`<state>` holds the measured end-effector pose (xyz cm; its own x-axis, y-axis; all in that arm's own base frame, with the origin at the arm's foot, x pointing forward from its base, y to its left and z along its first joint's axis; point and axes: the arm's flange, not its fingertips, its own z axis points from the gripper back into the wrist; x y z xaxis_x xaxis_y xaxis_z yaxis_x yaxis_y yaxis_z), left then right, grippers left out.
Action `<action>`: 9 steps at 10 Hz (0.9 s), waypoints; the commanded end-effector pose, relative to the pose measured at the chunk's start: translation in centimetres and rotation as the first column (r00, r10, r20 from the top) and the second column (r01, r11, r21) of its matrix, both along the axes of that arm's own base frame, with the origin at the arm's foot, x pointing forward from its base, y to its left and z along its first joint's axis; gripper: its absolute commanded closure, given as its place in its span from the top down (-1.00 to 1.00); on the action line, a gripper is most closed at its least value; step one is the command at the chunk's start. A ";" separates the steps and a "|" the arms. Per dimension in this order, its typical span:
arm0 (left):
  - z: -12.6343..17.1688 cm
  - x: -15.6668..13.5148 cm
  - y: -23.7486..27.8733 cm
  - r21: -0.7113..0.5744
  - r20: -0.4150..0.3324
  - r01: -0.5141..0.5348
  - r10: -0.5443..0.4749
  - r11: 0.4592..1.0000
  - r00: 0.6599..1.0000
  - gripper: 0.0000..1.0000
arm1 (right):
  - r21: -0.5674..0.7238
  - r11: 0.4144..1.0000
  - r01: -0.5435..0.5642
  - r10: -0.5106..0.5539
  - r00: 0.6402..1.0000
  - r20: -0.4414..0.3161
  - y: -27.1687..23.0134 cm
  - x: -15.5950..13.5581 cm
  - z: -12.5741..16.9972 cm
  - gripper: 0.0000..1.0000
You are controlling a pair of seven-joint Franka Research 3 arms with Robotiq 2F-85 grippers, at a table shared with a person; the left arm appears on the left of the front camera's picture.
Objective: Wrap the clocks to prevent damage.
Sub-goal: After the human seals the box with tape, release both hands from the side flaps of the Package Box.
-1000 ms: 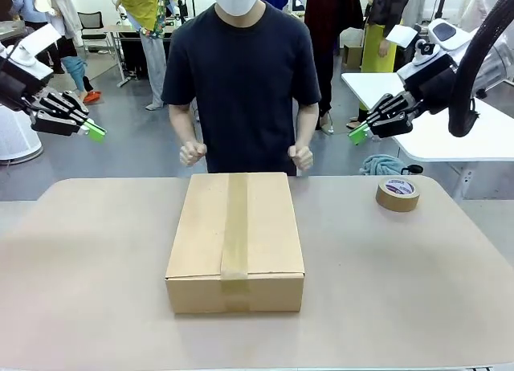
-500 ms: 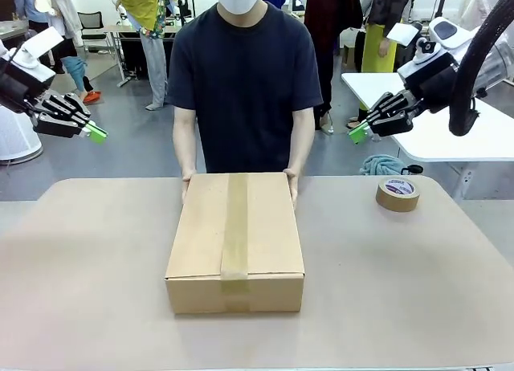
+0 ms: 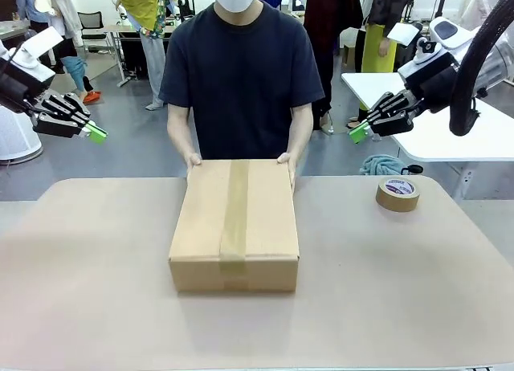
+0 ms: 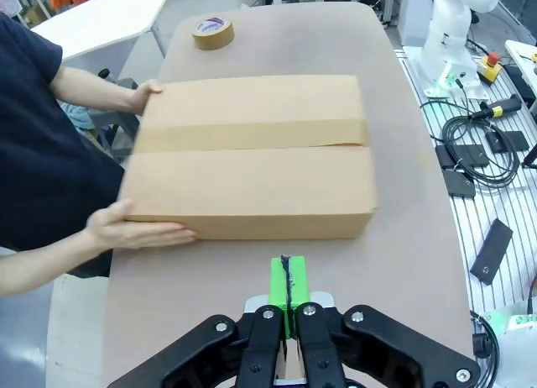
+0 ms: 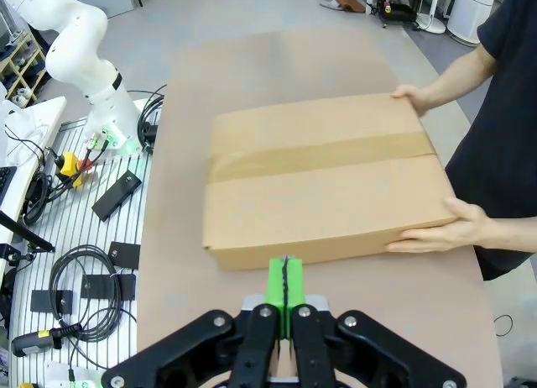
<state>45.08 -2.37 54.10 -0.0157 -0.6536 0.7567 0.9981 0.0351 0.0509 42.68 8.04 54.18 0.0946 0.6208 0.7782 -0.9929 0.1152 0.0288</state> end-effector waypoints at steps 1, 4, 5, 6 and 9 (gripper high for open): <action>0.1 0.1 -0.1 -0.007 0.010 0.001 -0.001 1.000 1.000 -0.99 | 0.003 1.000 -0.003 0.003 1.000 0.008 0.1 0.1 0.1 -0.98; 0.6 -0.1 0.2 0.007 0.010 0.021 -0.021 1.000 1.000 -0.99 | 0.000 1.000 0.000 0.000 1.000 0.000 0.0 0.0 0.0 -0.98; 0.9 -1.0 0.2 0.002 0.003 0.001 -0.001 1.000 1.000 0.15 | -0.007 0.999 -0.031 0.031 0.999 -0.009 0.2 -0.8 -0.2 0.22; 1.2 -1.2 0.5 -0.001 0.001 -0.005 0.005 1.000 1.000 0.15 | -0.015 0.999 -0.044 0.044 0.999 -0.009 0.7 -1.1 -0.1 0.22; 1.6 -1.5 0.7 -0.009 0.000 -0.005 0.005 1.000 1.000 1.00 | -0.032 0.999 -0.029 0.028 0.999 -0.023 1.0 -1.1 -0.1 1.00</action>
